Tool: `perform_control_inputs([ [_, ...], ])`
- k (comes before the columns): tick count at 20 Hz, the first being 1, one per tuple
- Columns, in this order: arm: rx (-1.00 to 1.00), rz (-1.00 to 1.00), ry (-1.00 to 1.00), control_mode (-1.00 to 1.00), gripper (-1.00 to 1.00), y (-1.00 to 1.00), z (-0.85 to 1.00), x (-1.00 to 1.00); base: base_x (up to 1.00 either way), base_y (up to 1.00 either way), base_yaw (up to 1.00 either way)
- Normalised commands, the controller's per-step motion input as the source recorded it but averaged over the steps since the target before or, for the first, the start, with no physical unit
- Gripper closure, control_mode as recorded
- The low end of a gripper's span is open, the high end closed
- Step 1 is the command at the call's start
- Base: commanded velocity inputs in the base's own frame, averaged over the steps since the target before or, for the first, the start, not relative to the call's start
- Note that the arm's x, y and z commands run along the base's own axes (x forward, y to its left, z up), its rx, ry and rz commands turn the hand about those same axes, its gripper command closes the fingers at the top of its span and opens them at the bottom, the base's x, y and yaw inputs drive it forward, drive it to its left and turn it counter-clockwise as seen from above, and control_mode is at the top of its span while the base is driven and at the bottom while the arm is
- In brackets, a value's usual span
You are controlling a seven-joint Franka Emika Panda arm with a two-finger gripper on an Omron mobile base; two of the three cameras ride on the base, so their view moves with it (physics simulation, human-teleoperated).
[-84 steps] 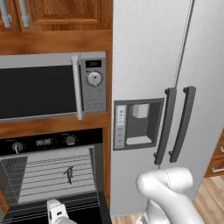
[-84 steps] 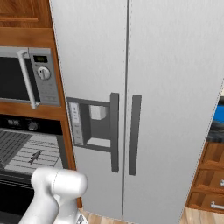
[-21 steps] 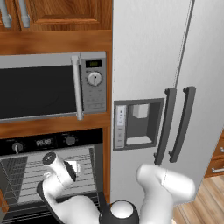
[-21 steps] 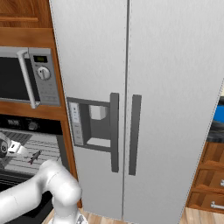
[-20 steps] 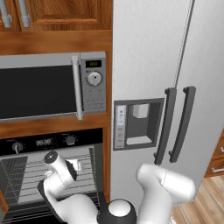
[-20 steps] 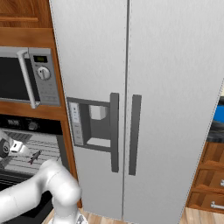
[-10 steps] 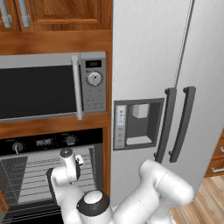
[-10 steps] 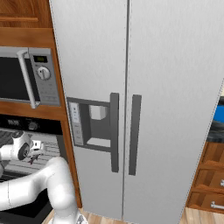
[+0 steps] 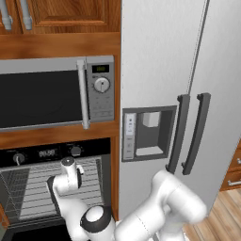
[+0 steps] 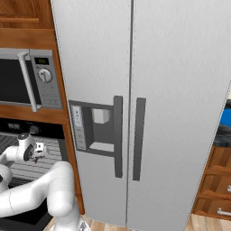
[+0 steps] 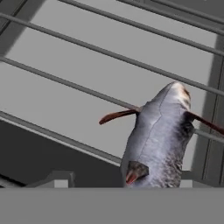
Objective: Take the fish from the oven and place it on the plate on the counter.
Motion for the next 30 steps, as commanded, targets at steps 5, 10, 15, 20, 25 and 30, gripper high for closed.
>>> perform_control_inputs([
  [5, 0.0, -0.01, 0.08, -1.0, -1.0, 0.27, -0.47, 0.13, 0.0, 0.0, 0.0],
  [10, 0.0, -0.03, -0.04, -1.0, -1.0, 0.18, -0.95, -0.08, 0.0, 0.0, 0.0],
  [15, 0.01, -0.03, -0.01, -1.0, 1.0, 0.25, -0.55, 0.0, 0.0, 0.0, 0.0],
  [20, 0.01, -0.02, 0.0, -1.0, 1.0, 0.26, -0.53, 0.0, 0.0, 0.0, 0.0],
  [25, 0.01, 0.0, 0.0, -1.0, 1.0, 0.21, -0.52, 0.0, 0.0, 0.0, 0.0],
  [30, 0.0, 0.0, 0.0, -1.0, 1.0, 0.19, -0.44, -0.39, 0.0, 0.0, 0.0],
])
